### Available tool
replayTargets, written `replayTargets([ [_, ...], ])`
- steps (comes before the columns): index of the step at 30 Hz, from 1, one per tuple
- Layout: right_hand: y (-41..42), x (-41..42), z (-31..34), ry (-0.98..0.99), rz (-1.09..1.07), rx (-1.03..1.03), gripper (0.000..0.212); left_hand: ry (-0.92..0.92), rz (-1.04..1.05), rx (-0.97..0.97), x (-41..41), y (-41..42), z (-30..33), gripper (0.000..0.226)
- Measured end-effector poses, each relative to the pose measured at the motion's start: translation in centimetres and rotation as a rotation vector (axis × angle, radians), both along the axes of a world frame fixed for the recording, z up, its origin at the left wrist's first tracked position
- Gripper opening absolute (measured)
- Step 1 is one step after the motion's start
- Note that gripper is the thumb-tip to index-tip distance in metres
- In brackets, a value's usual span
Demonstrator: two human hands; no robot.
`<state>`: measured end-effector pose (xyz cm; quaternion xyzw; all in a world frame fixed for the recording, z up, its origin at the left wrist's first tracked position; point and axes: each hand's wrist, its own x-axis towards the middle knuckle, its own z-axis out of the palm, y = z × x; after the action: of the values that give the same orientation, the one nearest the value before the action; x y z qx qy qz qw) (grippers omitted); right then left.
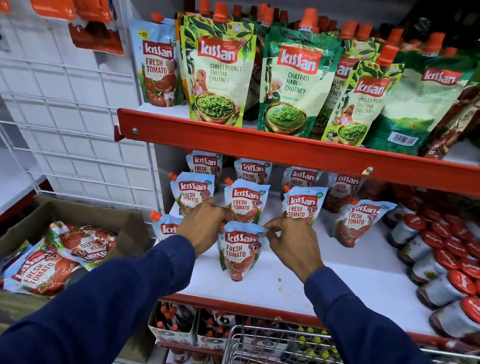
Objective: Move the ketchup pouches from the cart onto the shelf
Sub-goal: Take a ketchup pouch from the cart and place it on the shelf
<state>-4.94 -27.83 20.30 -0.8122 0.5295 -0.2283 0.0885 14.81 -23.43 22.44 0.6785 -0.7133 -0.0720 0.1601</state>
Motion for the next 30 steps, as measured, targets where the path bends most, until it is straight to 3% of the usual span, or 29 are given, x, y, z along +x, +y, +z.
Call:
replayTargets([
  [10,0.5,-0.1,0.6,-0.038,0.044,0.125,0.023,-0.002,0.021,0.034,0.1,0.1,-0.2,0.040],
  [17,2.4,-1.1,0.4,-0.013,0.038,0.092,0.048,-0.179,-0.025,-0.047,-0.3,0.6,-0.5,0.055],
  [24,7.5,-5.7,-4.0,0.263,0.033,-0.136,0.079,-0.313,-0.158,-0.256,-4.5,6.5,-2.8,0.081],
  [30,13.7,-12.2,-9.5,0.395,-0.091,-0.023,0.088,-0.291,-0.287,-0.142,-9.7,11.0,-8.9,0.087],
])
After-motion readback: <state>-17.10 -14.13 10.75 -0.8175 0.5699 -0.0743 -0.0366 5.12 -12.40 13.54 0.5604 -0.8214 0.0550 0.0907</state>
